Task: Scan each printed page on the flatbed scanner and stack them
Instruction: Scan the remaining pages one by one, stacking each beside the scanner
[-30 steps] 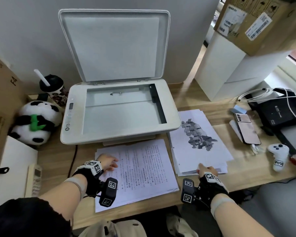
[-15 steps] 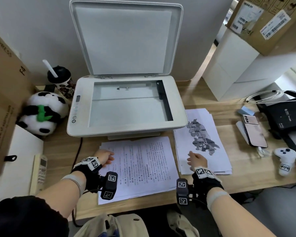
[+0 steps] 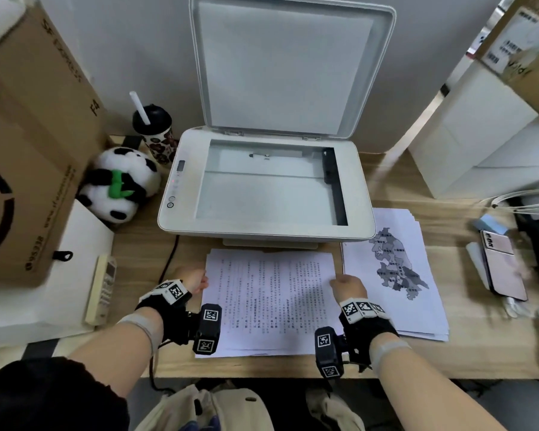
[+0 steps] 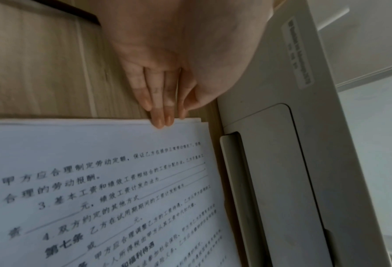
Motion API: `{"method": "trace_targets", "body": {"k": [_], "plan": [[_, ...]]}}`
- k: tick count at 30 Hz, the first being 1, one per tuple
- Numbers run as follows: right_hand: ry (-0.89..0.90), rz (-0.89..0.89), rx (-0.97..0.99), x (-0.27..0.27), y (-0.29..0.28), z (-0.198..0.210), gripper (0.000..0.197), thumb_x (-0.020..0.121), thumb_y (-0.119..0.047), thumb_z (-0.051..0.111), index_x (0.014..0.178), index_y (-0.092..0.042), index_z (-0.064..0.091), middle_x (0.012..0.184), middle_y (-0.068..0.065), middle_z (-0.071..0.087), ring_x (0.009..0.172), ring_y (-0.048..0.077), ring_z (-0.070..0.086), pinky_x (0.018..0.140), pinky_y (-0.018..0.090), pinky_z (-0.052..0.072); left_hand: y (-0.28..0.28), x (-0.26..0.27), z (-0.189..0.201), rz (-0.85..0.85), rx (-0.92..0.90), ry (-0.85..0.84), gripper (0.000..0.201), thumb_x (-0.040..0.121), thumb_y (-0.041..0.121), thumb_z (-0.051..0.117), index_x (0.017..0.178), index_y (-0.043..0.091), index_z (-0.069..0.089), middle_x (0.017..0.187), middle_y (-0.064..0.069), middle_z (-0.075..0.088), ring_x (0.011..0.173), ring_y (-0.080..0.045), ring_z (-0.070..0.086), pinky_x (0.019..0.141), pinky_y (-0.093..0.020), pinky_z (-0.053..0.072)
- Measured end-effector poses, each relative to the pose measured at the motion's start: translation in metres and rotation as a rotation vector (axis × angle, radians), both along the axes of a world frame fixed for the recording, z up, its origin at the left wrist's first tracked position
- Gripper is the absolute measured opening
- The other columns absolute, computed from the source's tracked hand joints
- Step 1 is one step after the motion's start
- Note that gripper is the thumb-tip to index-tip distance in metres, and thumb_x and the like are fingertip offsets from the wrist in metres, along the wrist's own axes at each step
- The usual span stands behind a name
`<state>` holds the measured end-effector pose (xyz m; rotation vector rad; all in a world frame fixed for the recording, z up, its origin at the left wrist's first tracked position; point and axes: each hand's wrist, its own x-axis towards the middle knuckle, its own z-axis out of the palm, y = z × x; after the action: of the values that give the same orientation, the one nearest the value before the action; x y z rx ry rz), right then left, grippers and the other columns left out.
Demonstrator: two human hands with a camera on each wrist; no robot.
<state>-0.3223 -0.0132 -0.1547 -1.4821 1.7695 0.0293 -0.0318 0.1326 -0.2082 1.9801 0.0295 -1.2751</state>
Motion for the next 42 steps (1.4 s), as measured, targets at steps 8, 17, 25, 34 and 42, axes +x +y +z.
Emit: {"method": "trace_targets", "body": {"k": [8, 17, 25, 34, 42], "plan": [[-0.049, -0.023, -0.068, 0.0, 0.003, 0.002, 0.032, 0.091, -0.022, 0.056, 0.121, -0.011, 0.06, 0.123, 0.009, 0.063, 0.113, 0.026, 0.058, 0.093, 0.027, 0.043, -0.004, -0.003, 0.006, -0.013, 0.032, -0.03, 0.034, 0.097, 0.003, 0.042, 0.125, -0.013, 0.049, 0.074, -0.011, 0.051, 0.063, -0.019, 0.049, 0.029, -0.009, 0.036], [-0.009, 0.089, -0.059, -0.005, 0.003, 0.003, 0.021, 0.086, -0.02, 0.061, 0.078, -0.001, 0.06, 0.08, 0.015, 0.062, 0.082, 0.026, 0.057, 0.071, 0.026, 0.041, -0.002, -0.003, 0.005, -0.092, 0.075, -0.097, 0.034, 0.097, 0.006, 0.043, 0.124, -0.014, 0.051, 0.085, -0.014, 0.057, 0.066, -0.016, 0.052, 0.041, -0.012, 0.044], [-0.415, -0.189, -0.079, -0.008, 0.011, 0.017, 0.022, 0.091, 0.003, 0.048, 0.101, -0.003, 0.067, 0.095, 0.006, 0.059, 0.093, 0.019, 0.049, 0.076, 0.025, 0.035, -0.004, -0.012, 0.037, -0.351, 0.077, -0.211, 0.016, 0.087, 0.0, 0.054, 0.095, -0.008, 0.066, 0.084, -0.012, 0.058, 0.082, -0.022, 0.055, 0.073, -0.027, 0.042], [-0.422, -0.414, -0.398, -0.021, -0.019, 0.055, 0.033, 0.086, 0.0, 0.045, 0.056, -0.01, 0.035, 0.055, 0.004, 0.025, 0.063, 0.021, 0.023, 0.053, 0.031, 0.014, -0.015, -0.021, 0.12, -0.613, -0.204, -0.182, 0.041, 0.086, 0.021, 0.066, 0.047, 0.017, 0.054, 0.037, 0.006, 0.041, 0.028, -0.003, 0.03, 0.035, -0.012, 0.025], [-0.512, -0.464, -0.767, -0.001, -0.064, 0.127, 0.011, 0.086, -0.015, 0.057, 0.082, -0.01, 0.066, 0.088, 0.013, 0.051, 0.081, 0.024, 0.046, 0.073, 0.028, 0.036, -0.056, -0.001, 0.211, -0.491, -0.481, -0.329, 0.024, 0.085, 0.028, 0.065, 0.085, 0.005, 0.07, 0.039, 0.006, 0.047, 0.038, -0.009, 0.031, 0.036, -0.014, 0.024]]}}
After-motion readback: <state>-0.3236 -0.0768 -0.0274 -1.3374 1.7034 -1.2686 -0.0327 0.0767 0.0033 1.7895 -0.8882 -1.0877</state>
